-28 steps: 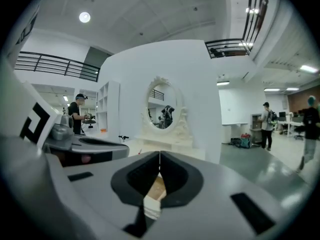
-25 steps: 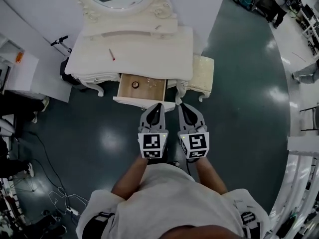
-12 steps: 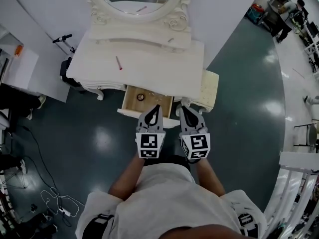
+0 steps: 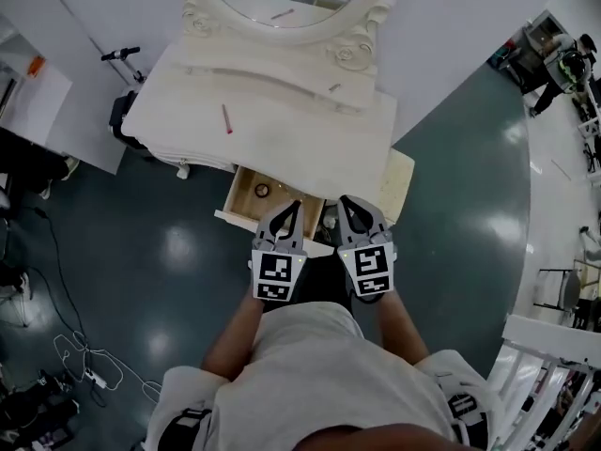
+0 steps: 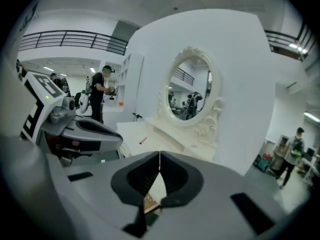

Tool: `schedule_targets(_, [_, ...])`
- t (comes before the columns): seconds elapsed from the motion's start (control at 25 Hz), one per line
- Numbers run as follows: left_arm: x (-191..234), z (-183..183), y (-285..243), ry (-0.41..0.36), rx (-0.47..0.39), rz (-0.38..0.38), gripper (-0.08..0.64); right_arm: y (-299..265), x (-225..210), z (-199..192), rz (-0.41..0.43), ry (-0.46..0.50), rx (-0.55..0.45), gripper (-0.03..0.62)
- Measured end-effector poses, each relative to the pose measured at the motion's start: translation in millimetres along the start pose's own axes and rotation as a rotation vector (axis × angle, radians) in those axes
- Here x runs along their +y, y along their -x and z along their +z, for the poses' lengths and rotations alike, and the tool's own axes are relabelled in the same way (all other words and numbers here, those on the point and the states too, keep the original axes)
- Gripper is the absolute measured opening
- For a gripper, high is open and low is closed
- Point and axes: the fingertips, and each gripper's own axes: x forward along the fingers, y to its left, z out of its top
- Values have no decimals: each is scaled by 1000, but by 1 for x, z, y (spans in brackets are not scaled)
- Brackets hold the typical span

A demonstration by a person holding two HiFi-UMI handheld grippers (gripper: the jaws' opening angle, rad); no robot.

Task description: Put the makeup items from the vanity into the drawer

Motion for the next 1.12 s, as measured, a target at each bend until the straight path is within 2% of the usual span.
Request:
schedule_targets(0.08, [7, -2, -16, 16, 9, 40, 6, -20, -3, -6, 75, 66, 40, 15])
schedule_targets(0.24, [22, -4, -46, 38, 51, 124, 6, -58, -8, -15, 199, 263, 99, 15])
schedule_targets(0.44, [34, -8, -74, 99, 106, 196, 6, -104, -20, -10, 314, 297, 111, 15])
schedule_targets(0.6, [39, -10, -94, 113, 151, 262, 7, -130, -33, -11, 409, 428, 114, 15])
schedule_targets(0.72, [41, -17, -109, 110, 184, 315, 6, -148, -43, -18, 455, 551, 121, 15])
schedule_targets(0.8, [41, -24, -123, 103, 207, 345, 6, -162, -50, -24, 486, 600, 126, 15])
schedule_targets(0.96, [23, -35, -155, 147, 220, 345, 6, -180, -73, -44, 523, 642, 155, 15])
schedule_targets(1.12, [13, -36, -180, 226, 209, 321, 6, -201, -102, -48, 491, 669, 168, 15])
